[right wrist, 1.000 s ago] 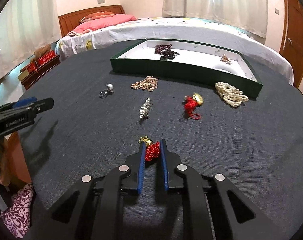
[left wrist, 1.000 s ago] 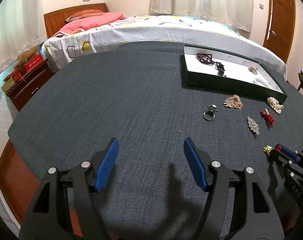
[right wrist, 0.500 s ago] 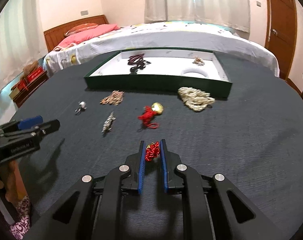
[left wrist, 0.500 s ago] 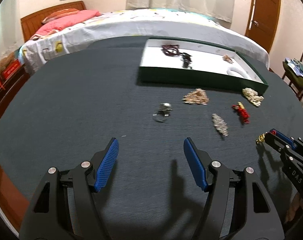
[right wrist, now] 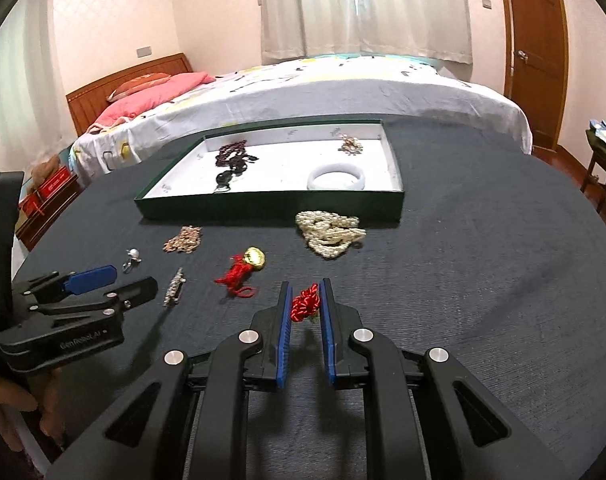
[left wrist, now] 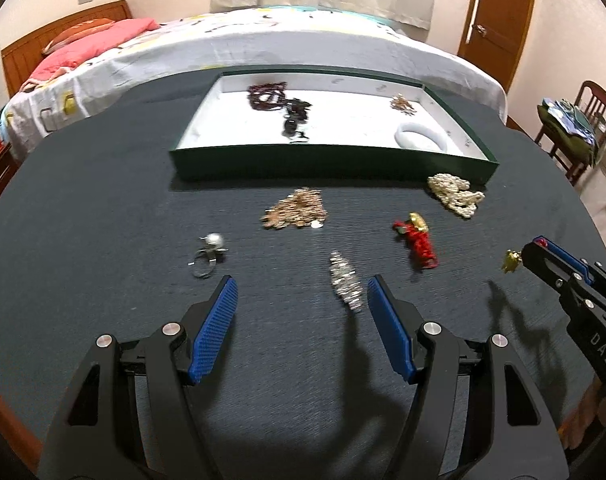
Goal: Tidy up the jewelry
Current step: 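Grasp the silver rhinestone brooch with the left gripper while the right holds the tassel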
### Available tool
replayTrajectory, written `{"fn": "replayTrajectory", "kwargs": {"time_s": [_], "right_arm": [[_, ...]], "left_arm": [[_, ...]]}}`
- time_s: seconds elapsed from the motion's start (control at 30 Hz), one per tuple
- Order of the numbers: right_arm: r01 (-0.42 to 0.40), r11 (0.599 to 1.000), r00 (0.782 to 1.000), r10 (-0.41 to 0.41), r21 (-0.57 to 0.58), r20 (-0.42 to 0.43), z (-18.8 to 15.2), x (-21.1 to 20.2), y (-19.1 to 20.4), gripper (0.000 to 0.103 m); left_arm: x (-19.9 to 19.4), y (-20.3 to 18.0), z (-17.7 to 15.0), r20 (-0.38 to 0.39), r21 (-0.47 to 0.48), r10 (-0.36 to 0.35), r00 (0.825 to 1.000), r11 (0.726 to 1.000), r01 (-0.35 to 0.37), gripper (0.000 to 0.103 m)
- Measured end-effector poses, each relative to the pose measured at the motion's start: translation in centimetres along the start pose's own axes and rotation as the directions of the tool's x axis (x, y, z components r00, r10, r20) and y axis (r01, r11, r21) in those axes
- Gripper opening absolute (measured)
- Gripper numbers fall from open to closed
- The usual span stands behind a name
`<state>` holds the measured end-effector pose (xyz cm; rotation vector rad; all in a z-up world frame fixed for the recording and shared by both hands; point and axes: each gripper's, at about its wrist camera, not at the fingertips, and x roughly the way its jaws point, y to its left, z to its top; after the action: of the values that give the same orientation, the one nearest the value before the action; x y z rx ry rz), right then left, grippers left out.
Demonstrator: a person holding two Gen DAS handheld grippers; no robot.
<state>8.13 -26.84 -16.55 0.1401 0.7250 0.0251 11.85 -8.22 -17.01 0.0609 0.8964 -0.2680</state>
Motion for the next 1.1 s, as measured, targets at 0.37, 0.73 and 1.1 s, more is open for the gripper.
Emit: {"fn": "replayTrajectory", "kwargs": {"time_s": [0.37, 0.73, 1.1], "right_arm": [[0.004, 1.0, 1.0, -0.004, 0.03, -0.018, 0.0, 0.8, -1.1, 0.014], [0.005, 0.999, 0.999, -0.004, 0.032, -0.034, -0.3, 1.2, -1.2, 0.014], [0.005, 1.0, 0.999, -0.004, 0.02, -0.041, -0.6, 1.2, -0.8, 0.014]], "left_arm": [[1.7, -1.2, 0.7, -0.016, 0.016, -0.007, 1.0, 1.0, 0.007, 0.065], [2.6, -1.6, 0.4, -0.04, 0.042, -0.027, 0.999, 0.999, 0.029, 0.027], [2.1, -1.5, 0.0, -0.028, 0.059, -0.045, 0.999, 0.997, 0.047, 0.014]]}}
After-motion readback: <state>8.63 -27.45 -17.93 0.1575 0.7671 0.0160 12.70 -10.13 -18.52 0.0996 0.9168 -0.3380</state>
